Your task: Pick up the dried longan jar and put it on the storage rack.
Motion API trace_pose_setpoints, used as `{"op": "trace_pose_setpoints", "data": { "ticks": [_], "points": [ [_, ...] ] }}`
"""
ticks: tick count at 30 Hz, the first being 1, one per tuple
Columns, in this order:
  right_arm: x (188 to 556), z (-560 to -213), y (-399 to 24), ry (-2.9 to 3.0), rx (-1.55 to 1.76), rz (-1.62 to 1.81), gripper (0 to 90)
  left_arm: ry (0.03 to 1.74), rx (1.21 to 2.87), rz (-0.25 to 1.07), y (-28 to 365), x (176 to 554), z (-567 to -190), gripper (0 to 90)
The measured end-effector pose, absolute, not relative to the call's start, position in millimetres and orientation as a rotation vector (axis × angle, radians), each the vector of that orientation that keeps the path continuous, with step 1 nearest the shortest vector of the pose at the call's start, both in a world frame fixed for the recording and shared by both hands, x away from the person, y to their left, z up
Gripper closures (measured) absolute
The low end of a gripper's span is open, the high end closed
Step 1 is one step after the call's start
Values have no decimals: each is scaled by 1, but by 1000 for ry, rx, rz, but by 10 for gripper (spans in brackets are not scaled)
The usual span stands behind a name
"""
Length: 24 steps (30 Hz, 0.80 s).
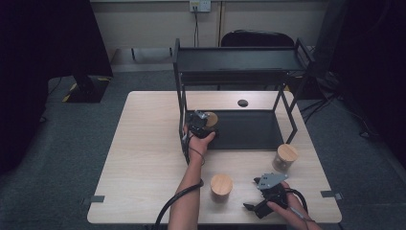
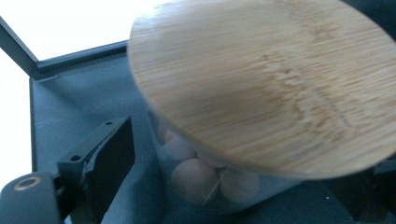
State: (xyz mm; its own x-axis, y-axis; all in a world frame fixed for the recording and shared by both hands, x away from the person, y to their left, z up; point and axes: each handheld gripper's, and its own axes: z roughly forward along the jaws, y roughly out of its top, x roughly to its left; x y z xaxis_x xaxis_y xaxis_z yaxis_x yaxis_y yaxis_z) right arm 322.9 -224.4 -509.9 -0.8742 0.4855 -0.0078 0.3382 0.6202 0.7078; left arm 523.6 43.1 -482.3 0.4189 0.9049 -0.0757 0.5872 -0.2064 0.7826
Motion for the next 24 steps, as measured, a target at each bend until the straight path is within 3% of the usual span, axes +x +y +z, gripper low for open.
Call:
{"op": "trace_pose_setpoints", "data": {
  "ticks": [24],
  "points": [
    [323, -510, -224, 2645, 678, 1094, 0, 1234, 1928, 475, 43, 505, -474, 81]
  ]
}}
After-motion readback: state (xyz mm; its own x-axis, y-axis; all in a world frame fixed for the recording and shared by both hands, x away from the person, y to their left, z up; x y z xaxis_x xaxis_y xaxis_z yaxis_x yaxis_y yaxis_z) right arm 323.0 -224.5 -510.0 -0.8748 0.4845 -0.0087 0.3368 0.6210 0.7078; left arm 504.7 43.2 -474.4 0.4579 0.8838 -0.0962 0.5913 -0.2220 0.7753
